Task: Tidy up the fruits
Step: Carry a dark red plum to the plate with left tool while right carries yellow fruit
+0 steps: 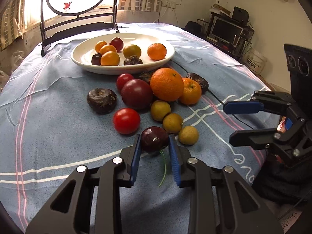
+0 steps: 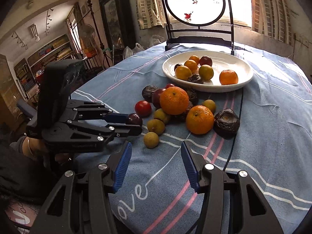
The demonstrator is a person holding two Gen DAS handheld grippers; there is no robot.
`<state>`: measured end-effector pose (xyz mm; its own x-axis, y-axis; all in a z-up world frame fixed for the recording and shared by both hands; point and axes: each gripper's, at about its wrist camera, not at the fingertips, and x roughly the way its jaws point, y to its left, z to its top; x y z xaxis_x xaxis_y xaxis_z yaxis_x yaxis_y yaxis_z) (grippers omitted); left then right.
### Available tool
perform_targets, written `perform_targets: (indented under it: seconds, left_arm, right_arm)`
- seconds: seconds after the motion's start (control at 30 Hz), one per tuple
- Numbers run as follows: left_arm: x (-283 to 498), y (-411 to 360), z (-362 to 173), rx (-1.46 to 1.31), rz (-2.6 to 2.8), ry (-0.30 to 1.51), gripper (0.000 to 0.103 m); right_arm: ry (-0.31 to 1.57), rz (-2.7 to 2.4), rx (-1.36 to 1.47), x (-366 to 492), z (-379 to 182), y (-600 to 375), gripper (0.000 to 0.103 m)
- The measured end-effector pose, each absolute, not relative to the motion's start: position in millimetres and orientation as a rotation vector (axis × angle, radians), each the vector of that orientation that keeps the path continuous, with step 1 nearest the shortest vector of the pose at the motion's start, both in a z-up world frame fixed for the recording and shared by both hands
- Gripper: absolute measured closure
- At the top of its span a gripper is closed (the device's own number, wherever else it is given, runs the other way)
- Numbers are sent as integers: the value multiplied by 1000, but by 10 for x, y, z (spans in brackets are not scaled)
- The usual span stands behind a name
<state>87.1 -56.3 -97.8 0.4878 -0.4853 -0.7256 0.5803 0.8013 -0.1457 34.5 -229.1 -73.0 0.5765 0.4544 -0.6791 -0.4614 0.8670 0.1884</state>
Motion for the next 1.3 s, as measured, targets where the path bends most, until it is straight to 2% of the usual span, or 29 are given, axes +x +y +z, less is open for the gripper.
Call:
perform_targets:
  seconds: [0.2,0.33,0.43,0.6,0.77,1.0,1.3]
  left_arm:
    - [803,-209,-656,77,-591,783,76]
    - [782,-116,-577,72,-575,774,76]
    - [759,-104,-586,72,-576,770,76]
    - [751,-126,-584,68,-589,761,76]
    - [842,-203,-460,57,-609,734,76]
    - [1452,-466,-310,36,-617,732,76]
    - [2258,-985,-558,33,-599,846,75]
  right_arm:
    - [828,548,-66,465,-826,-2022,51]
    - [869,518,-106,586,-930,-1860,63]
    - [883,489,-103,619,-977,-1840,81]
    - [856,477,-57,565,-892,-2007,81]
    - [763,449,15,594,-577,-2358,81]
    - [684,404,133,1144,-206,-2766,81]
    - [779,351,192,2066,-423,-2723,79]
